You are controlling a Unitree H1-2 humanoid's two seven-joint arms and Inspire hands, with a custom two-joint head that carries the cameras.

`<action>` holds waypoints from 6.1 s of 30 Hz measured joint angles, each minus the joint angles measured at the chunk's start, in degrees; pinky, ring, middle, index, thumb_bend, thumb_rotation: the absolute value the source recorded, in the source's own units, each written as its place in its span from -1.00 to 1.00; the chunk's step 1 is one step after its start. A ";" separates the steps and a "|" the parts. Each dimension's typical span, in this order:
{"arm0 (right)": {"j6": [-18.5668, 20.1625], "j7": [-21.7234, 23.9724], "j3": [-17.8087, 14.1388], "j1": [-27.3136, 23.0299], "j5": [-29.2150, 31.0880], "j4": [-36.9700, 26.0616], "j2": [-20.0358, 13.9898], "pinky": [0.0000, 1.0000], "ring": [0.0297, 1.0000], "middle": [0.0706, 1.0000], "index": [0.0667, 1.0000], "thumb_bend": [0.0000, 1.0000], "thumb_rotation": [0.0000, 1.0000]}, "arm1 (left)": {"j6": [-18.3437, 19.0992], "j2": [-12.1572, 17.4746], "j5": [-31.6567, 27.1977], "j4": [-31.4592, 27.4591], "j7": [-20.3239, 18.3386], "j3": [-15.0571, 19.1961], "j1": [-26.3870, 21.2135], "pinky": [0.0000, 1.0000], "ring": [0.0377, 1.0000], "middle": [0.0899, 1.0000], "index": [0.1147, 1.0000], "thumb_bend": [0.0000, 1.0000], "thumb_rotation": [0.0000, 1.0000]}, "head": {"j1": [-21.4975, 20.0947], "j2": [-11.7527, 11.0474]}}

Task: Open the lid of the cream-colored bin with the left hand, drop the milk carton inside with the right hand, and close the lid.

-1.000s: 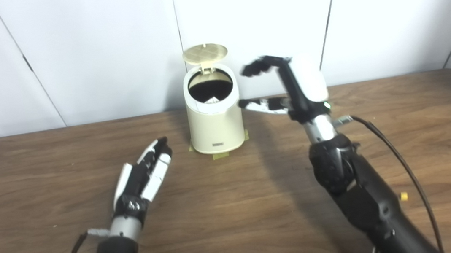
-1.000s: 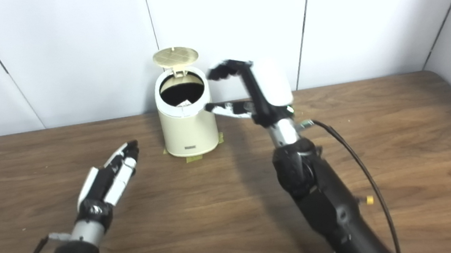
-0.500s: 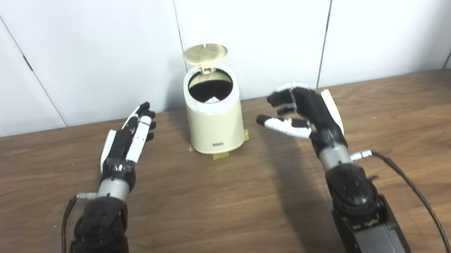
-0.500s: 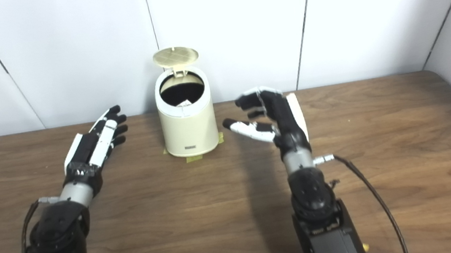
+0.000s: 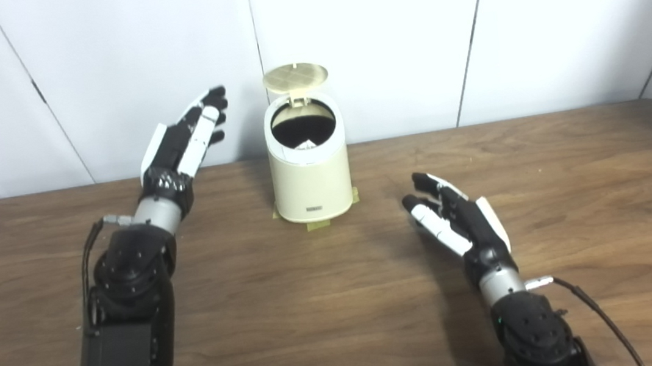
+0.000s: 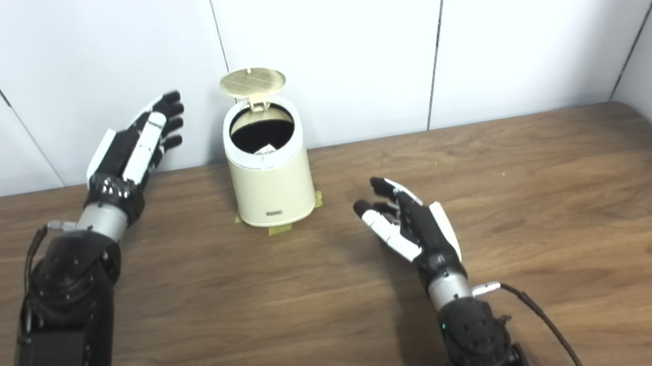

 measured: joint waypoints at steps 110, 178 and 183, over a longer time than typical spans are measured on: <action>-11.30 -9.80 -0.60 6.37 -9.32 2.13 3.98 0.79 0.60 0.47 0.79 -0.20 0.93 | -23.75 15.12 40.29 9.81 -14.82 -29.48 -13.10 0.74 0.61 0.61 0.72 0.12 1.00 | -1.32 0.70; -8.87 -10.65 -0.75 5.43 -10.54 1.72 4.45 0.79 0.60 0.44 0.82 -0.20 0.99 | -20.73 13.22 45.45 0.00 -27.46 -21.54 -10.68 0.82 0.80 0.77 0.85 0.13 1.00 | -2.72 2.20; -8.76 -10.66 -0.85 5.42 -10.53 1.73 4.46 0.80 0.60 0.44 0.82 -0.17 0.97 | -19.53 12.33 44.21 -1.70 -25.27 -18.53 -10.53 0.78 0.85 0.83 0.90 0.11 1.00 | -2.72 2.20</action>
